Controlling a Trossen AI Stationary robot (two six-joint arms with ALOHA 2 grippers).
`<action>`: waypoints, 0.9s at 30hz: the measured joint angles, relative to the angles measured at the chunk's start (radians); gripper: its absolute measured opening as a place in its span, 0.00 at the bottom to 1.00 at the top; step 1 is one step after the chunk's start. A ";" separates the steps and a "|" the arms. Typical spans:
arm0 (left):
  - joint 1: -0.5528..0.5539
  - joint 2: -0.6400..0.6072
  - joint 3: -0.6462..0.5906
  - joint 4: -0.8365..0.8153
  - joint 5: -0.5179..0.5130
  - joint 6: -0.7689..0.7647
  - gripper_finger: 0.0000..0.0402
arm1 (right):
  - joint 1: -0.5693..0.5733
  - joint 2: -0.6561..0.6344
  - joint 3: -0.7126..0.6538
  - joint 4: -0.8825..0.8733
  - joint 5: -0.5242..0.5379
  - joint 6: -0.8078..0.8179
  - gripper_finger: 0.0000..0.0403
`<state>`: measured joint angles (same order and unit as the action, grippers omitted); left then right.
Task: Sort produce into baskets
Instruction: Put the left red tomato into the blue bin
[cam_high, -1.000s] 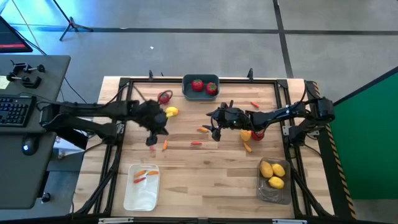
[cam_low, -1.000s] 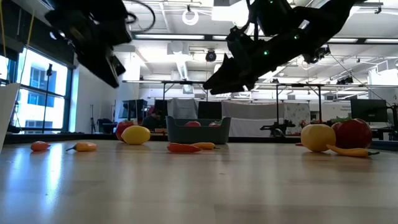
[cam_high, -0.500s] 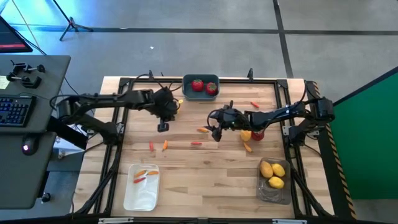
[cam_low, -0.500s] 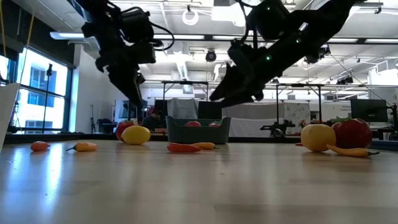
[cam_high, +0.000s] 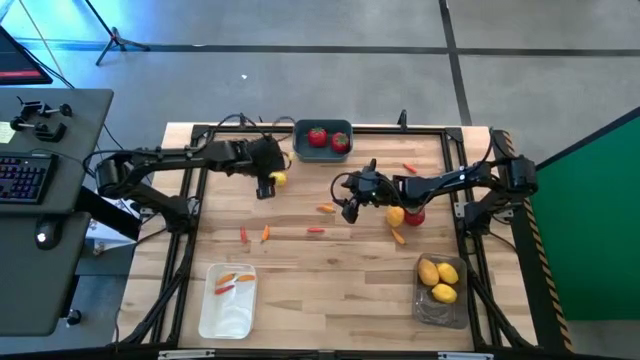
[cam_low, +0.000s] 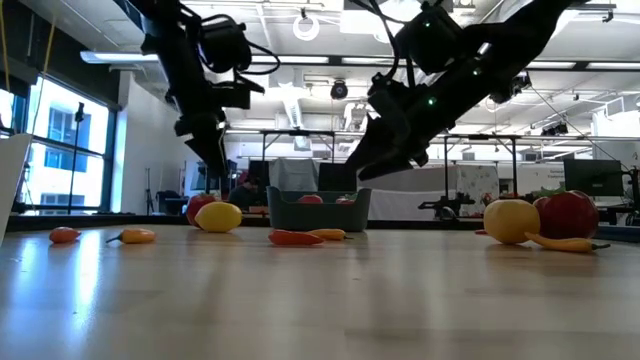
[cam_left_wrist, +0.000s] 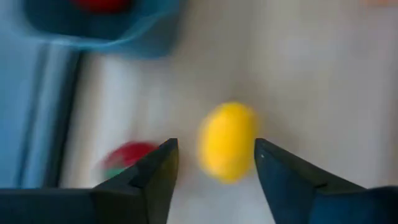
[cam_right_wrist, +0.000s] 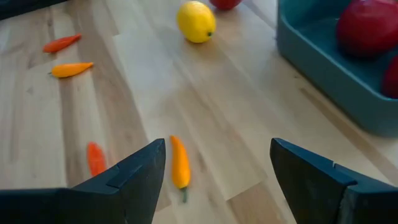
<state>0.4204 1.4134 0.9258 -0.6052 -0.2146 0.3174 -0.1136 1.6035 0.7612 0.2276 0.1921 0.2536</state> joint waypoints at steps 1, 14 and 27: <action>0.022 0.001 0.006 -0.004 -0.024 -0.015 0.52 | -0.005 0.000 0.000 0.000 0.000 -0.006 0.69; 0.270 0.001 0.051 -0.034 0.073 -0.071 0.58 | -0.044 0.000 0.000 0.001 -0.010 -0.051 0.69; 0.280 0.135 0.051 -0.058 0.047 0.043 0.49 | -0.044 0.000 0.000 0.001 -0.012 -0.052 0.69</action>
<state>0.7002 1.5487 0.9771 -0.6636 -0.1677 0.3607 -0.1574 1.6035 0.7612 0.2285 0.1801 0.2012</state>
